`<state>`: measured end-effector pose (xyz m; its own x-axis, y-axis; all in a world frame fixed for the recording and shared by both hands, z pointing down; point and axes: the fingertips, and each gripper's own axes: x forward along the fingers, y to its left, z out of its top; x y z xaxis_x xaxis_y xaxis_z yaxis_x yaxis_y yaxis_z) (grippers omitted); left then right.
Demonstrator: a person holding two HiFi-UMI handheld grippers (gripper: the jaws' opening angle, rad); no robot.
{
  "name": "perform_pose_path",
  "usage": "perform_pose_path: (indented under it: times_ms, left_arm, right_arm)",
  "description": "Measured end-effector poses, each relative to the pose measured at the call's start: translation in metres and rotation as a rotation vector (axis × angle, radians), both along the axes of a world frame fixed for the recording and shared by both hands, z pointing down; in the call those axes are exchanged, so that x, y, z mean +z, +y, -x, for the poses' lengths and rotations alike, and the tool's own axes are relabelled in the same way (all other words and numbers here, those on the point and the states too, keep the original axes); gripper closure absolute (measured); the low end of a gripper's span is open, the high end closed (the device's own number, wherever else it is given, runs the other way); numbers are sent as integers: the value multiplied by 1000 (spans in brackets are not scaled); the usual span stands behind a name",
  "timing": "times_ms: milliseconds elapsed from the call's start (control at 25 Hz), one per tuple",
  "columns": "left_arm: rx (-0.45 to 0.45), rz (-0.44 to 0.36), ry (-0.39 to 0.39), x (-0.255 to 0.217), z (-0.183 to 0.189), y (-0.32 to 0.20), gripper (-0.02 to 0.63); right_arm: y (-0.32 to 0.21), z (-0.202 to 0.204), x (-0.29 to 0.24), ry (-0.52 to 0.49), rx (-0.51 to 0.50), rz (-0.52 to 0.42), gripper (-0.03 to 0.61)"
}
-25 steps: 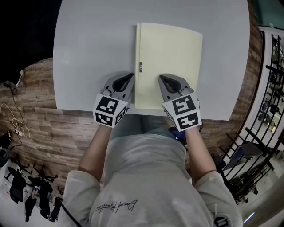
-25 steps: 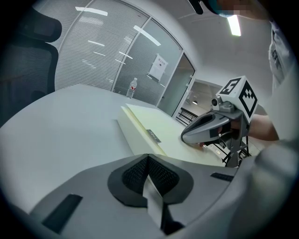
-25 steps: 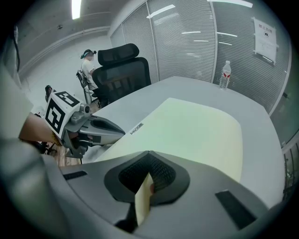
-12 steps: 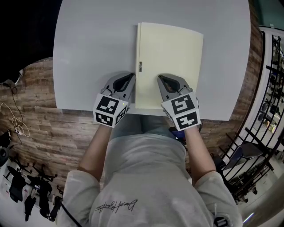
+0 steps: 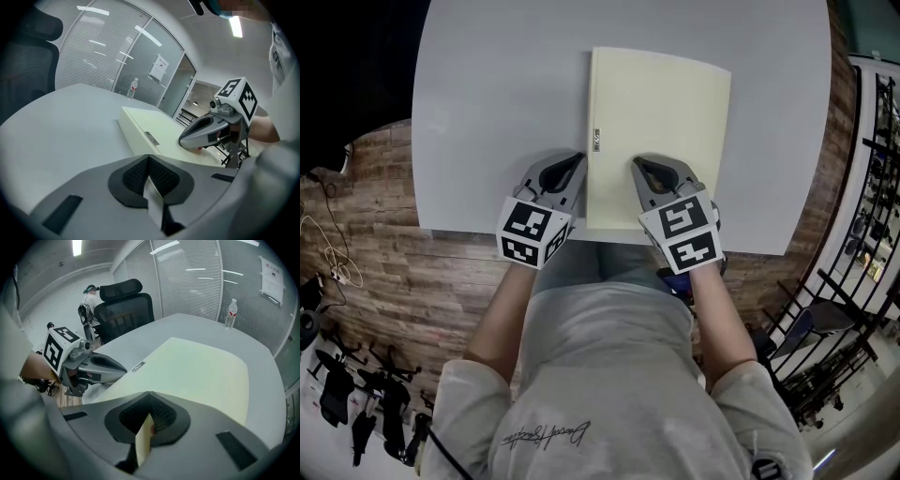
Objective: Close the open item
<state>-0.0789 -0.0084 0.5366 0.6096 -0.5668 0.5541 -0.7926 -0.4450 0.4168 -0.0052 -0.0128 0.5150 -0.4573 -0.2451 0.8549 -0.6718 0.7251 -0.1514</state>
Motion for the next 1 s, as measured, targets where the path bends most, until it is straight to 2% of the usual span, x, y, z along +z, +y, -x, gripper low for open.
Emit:
perform_pose_path:
  times_ms: [400, 1000]
  left_arm:
    - [2, 0, -1, 1, 1, 0, 604]
    - [-1, 3, -5, 0, 2, -2, 606]
  right_arm:
    - [4, 2, 7, 60, -56, -20, 566]
    - [4, 4, 12, 81, -88, -3, 566]
